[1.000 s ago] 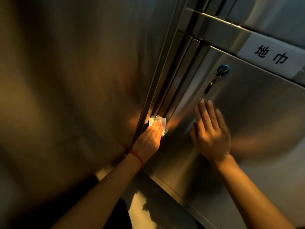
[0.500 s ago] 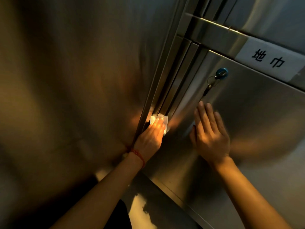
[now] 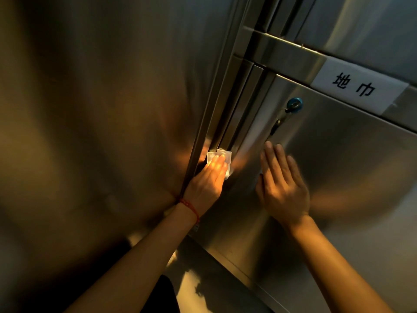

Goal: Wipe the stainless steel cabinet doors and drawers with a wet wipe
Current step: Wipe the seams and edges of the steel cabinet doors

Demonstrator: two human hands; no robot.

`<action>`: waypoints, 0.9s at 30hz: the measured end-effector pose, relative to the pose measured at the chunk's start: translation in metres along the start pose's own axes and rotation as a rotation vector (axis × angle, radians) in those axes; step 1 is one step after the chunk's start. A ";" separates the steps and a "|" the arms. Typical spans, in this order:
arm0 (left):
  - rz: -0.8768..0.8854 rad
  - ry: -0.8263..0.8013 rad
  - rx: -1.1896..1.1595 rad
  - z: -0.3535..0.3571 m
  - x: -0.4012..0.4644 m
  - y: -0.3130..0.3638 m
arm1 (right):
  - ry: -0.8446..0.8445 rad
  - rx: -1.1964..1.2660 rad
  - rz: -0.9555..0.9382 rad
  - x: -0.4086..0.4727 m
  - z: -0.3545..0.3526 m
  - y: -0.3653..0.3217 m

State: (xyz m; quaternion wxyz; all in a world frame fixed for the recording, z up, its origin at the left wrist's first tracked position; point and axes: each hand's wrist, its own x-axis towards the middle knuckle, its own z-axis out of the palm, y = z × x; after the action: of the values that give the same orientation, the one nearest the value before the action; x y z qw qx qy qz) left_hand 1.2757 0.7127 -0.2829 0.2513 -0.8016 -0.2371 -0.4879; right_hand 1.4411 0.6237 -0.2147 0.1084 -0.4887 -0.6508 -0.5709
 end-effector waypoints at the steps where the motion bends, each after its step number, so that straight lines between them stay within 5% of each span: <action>1: 0.005 -0.003 0.002 -0.001 0.000 0.000 | 0.001 0.002 0.002 0.000 0.000 0.000; 17: 0.026 0.023 0.045 -0.006 0.013 -0.002 | -0.022 0.004 0.001 0.000 -0.003 0.000; 27: -0.167 -0.055 -0.154 -0.011 0.017 0.003 | -0.023 -0.010 -0.005 0.001 -0.003 0.001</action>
State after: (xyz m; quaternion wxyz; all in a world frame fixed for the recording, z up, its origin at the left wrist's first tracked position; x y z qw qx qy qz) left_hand 1.2773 0.7054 -0.2636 0.1408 -0.8091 -0.2715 -0.5019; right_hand 1.4404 0.6212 -0.2123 0.0971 -0.4942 -0.6503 -0.5687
